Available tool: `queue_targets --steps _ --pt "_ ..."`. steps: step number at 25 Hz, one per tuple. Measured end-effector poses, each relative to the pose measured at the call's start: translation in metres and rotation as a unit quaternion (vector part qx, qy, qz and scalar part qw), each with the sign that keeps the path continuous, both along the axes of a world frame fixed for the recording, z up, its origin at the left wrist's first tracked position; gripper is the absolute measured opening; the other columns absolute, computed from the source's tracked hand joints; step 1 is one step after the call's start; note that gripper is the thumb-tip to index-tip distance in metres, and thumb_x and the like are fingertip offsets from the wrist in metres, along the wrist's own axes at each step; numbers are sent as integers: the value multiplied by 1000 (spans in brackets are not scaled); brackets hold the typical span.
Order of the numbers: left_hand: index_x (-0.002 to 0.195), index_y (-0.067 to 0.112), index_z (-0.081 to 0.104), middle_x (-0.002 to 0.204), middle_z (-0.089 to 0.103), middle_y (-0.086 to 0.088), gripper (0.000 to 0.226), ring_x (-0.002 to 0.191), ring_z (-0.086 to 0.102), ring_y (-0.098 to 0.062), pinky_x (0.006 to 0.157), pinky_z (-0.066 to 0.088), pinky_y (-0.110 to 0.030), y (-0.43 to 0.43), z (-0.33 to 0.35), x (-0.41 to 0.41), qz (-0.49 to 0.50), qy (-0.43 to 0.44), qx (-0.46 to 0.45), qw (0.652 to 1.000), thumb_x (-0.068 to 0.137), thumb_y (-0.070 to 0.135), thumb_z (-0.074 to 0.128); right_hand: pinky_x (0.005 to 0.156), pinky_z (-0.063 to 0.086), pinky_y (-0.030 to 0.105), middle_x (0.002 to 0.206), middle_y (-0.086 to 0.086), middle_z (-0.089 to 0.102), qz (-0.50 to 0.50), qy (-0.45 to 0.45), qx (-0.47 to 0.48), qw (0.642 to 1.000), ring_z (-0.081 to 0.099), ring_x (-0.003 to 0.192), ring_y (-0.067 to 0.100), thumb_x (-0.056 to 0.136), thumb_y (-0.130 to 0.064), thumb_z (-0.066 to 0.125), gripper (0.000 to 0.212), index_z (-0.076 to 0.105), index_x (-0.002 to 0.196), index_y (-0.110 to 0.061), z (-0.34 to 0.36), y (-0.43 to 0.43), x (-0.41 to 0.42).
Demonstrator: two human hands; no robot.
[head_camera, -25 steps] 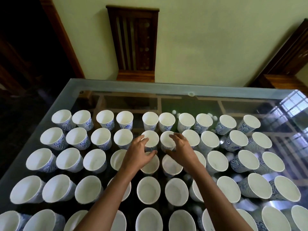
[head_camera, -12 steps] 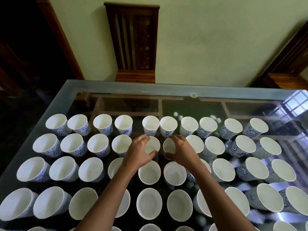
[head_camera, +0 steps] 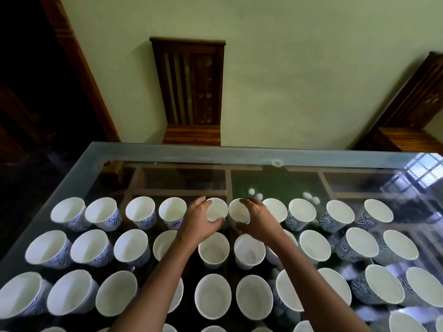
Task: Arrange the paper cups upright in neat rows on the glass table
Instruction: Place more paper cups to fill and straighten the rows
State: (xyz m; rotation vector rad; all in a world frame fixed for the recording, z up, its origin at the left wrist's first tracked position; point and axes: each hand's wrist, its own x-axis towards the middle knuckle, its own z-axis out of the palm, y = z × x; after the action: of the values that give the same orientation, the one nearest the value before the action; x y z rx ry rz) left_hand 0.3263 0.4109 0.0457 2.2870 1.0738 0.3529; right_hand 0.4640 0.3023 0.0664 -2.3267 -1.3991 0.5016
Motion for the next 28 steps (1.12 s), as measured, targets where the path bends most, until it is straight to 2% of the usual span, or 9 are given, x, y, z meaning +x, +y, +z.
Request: queue_targets --steps 4,9,16,21,24,28 --pt "135 15 43 147 35 -5 71 133 34 -23 107 30 -35 8 -9 10 -16 33 -21 999 75 39 70 108 32 34 148 14 31 19 -3 -33 999 32 135 29 76 -29 74 77 36 140 -9 -8 15 5" --pt "135 15 43 146 37 -4 71 131 36 -23 106 31 -34 11 -13 10 -17 28 -19 999 74 37 71 104 34 33 139 13 42 24 -31 -14 999 40 126 30 75 -24 74 70 42 135 -7 -12 17 8" --pt "135 14 45 146 38 -5 69 132 36 -23 105 31 -34 14 -10 5 -17 27 -10 999 75 35 71 99 37 33 135 13 47 19 -34 -8 999 43 122 30 74 -23 75 71 42 135 -7 -9 18 7" --pt "135 16 45 148 35 -5 67 133 34 -23 106 31 -34 11 -9 3 -15 24 -1 1000 75 36 70 102 35 33 140 13 42 17 -24 -7 1000 40 126 29 74 -24 76 77 37 138 -7 -9 14 5" --pt "132 16 47 147 35 -5 65 132 36 -25 104 34 -37 4 -6 0 -13 4 7 1000 75 36 71 106 34 34 144 13 39 7 -18 14 1000 38 130 28 73 -25 77 79 37 139 -6 -4 6 4" --pt "126 13 54 143 42 -5 55 128 41 -24 102 37 -36 -18 0 -10 4 -45 32 998 77 32 71 107 33 35 142 16 40 -13 -19 36 999 40 129 30 77 -24 74 68 44 135 -4 3 -26 -1"
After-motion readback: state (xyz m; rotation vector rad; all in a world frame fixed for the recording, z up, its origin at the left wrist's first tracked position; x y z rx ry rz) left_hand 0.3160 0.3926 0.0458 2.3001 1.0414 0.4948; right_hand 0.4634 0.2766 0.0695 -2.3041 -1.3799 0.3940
